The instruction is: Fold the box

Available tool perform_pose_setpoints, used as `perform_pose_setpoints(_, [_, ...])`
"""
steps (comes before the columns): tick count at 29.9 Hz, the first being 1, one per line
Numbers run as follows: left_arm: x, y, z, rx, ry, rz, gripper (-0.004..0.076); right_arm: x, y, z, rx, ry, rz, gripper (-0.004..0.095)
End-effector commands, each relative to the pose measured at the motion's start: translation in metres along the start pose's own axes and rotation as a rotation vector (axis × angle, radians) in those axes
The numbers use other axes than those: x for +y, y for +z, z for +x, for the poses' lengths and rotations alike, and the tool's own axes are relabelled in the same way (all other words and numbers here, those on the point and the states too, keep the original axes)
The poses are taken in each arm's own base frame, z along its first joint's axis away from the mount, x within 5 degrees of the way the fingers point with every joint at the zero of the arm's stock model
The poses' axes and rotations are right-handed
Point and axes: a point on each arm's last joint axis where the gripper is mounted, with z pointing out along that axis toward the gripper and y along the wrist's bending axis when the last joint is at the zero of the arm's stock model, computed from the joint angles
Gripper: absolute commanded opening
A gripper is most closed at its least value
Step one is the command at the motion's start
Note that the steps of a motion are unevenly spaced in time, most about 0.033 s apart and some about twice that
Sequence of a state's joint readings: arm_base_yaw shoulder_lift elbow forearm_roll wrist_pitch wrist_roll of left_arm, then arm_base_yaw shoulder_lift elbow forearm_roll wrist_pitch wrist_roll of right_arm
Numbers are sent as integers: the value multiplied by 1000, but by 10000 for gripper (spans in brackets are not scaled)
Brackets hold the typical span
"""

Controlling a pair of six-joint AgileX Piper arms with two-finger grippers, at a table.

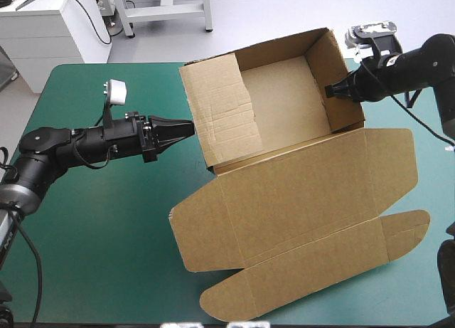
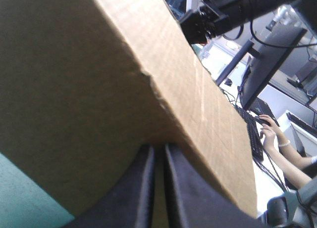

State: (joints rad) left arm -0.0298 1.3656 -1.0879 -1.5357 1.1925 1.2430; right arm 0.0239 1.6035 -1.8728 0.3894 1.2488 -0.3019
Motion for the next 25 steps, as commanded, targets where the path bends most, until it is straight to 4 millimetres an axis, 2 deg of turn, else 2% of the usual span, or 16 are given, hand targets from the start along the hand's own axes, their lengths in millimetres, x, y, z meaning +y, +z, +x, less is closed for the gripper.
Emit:
perform_pose_setpoints(1, [-25, 2, -12, -24, 43, 102, 136, 11, -22, -5, -81, 1, -29, -19])
perform_pose_setpoints(8, [-25, 4, -12, -36, 13, 106, 452, 15, -18, -5, -60, -27, 29, -14])
perform_pose_setpoints(10, [-25, 4, -12, -31, -9, 103, 506, 22, -15, -6, -58, -50, 49, -14])
perform_pose_setpoints(17, [-14, 4, -9, 16, -106, -28, 512, 48, -9, -13, -116, -70, 18, -14])
perform_pose_setpoints(25, [-4, 0, -18, 59, -189, -223, 506, 51, -8, -15, -140, -49, 11, -13])
